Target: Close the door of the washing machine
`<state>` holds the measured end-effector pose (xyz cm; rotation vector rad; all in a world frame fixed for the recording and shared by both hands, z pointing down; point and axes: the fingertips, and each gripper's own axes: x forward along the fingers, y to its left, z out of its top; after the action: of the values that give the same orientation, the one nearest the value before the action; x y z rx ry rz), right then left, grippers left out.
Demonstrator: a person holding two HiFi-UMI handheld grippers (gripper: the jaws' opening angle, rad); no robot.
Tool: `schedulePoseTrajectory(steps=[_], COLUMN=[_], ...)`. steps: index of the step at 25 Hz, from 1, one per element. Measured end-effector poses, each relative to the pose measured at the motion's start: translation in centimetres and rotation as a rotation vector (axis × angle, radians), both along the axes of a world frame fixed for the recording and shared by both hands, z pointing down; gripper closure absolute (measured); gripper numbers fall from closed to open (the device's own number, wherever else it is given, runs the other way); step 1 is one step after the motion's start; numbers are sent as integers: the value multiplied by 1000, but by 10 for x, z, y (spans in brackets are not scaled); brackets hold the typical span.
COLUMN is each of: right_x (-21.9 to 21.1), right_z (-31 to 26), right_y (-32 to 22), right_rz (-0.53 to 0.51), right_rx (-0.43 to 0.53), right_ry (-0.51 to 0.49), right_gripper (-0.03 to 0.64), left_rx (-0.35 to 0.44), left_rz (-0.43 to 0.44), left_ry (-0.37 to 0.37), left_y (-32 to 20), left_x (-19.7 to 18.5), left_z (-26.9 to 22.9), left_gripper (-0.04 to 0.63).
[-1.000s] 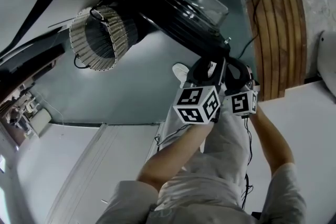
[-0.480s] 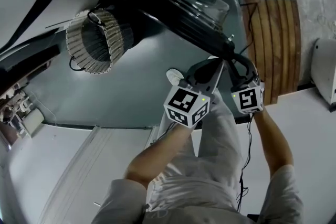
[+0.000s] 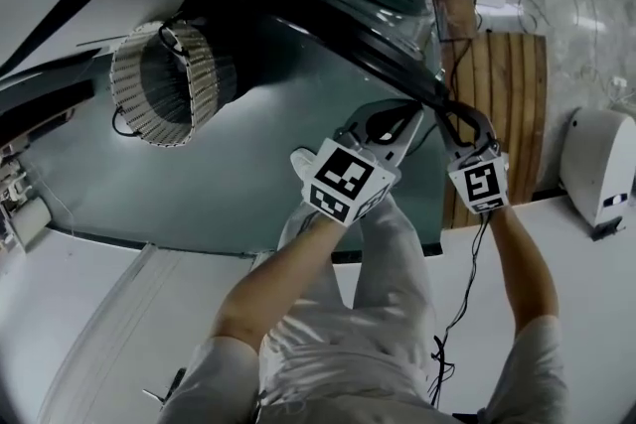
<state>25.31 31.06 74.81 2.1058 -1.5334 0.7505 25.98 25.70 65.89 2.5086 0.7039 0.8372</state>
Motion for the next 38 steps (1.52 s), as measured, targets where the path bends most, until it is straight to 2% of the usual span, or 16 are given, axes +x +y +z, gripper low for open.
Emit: schedulePoseTrajectory(steps=[10,16,21,38], right_x=[56,92,116,199], right_z=[0,0,1,2], right_y=[11,12,12,-2], right_rz=[30,30,-9,-32], right_rx=[-41,-52,-72,-101], right_ry=[16,51,53,115], right_gripper=[534,528,525,508], left_rx=[76,66,56,152], left_rz=[85,51,49,30], left_ry=[72,85,100,150], left_y=[6,3,4,-21], left_x=[48,77,96,156], left_z=[1,-1,-4,1], left_gripper=[592,592,592,592])
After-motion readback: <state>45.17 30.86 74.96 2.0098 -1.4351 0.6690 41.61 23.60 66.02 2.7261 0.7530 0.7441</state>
